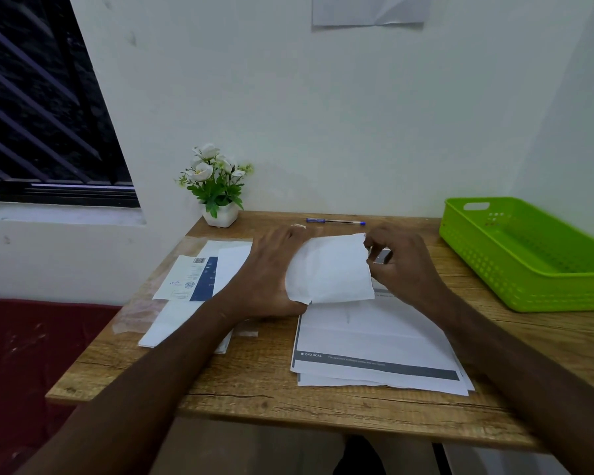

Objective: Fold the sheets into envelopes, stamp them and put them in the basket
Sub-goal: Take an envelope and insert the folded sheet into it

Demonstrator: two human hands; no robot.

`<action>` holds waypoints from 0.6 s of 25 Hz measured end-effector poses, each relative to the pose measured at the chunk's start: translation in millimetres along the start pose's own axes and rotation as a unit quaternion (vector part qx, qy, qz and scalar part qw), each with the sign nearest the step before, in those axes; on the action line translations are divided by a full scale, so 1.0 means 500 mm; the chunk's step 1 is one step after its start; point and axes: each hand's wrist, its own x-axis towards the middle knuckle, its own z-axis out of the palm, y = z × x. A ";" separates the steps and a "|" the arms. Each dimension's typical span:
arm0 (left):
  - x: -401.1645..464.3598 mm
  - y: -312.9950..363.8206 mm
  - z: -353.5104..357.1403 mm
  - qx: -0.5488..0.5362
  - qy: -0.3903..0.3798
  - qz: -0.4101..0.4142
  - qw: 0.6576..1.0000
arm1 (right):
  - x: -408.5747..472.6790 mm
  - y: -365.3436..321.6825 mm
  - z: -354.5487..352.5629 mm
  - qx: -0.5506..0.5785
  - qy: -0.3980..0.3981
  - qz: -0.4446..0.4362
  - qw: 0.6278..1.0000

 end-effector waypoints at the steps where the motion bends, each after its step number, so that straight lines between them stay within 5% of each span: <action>1: 0.000 0.000 0.001 -0.002 -0.003 0.002 1.000 | 0.000 -0.001 0.002 0.016 0.009 0.009 1.000; 8: 0.000 0.003 0.001 0.004 -0.008 -0.003 1.000 | -0.011 0.007 0.014 0.331 -0.035 0.223 0.916; 15: 0.000 0.003 -0.003 0.009 -0.005 -0.006 1.000 | -0.010 0.002 0.017 0.323 -0.010 0.283 0.903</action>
